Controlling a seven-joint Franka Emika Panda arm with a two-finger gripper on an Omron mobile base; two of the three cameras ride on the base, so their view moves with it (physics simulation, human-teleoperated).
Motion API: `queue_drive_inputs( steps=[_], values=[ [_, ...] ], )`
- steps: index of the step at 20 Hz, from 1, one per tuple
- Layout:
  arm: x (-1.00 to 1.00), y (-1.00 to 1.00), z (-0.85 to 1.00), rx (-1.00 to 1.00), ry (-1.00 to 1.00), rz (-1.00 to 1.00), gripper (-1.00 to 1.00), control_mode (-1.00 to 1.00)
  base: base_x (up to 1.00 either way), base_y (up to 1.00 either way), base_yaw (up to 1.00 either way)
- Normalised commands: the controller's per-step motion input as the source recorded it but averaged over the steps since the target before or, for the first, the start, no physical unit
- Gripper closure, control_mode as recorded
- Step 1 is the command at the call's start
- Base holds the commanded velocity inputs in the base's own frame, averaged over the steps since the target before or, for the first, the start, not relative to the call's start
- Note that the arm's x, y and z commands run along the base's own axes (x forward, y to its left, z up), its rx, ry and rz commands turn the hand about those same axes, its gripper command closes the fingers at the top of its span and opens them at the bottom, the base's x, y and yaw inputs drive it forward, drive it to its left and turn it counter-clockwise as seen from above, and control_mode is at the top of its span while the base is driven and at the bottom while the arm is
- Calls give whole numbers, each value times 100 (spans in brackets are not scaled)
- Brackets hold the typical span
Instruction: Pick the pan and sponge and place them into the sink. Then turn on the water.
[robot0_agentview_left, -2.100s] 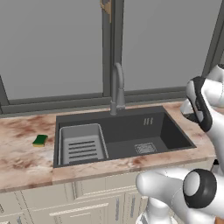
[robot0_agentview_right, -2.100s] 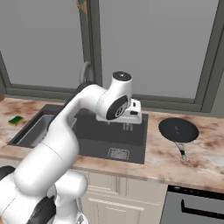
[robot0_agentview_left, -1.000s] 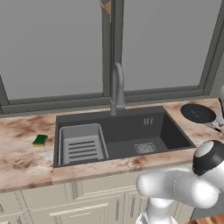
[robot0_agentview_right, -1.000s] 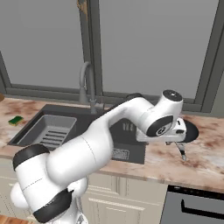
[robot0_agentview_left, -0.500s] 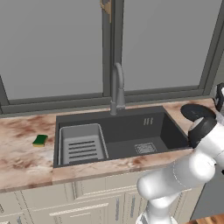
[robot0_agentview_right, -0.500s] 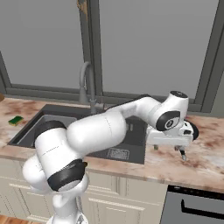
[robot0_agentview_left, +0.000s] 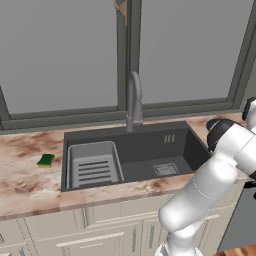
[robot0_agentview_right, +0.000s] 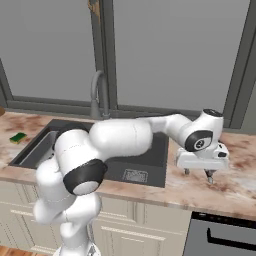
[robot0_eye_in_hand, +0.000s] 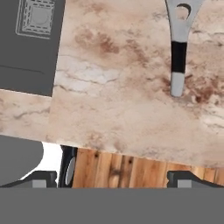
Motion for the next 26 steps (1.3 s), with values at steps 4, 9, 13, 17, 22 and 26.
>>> queue_drive_inputs(
  steps=[4,9,13,17,22,26],
  values=[
    [6,-14,-37,0,0,0,-100,-100,0,0,0],
    [14,0,-31,0,0,0,-100,-100,0,0,0],
    [20,0,-20,0,0,0,-100,-100,0,0,0],
    [15,0,-21,0,0,0,-100,-100,0,0,0],
    [14,-4,-30,0,-1,0,-100,-100,0,0,0],
    [14,-11,-40,0,-3,0,-100,-100,0,0,0]
  ],
)
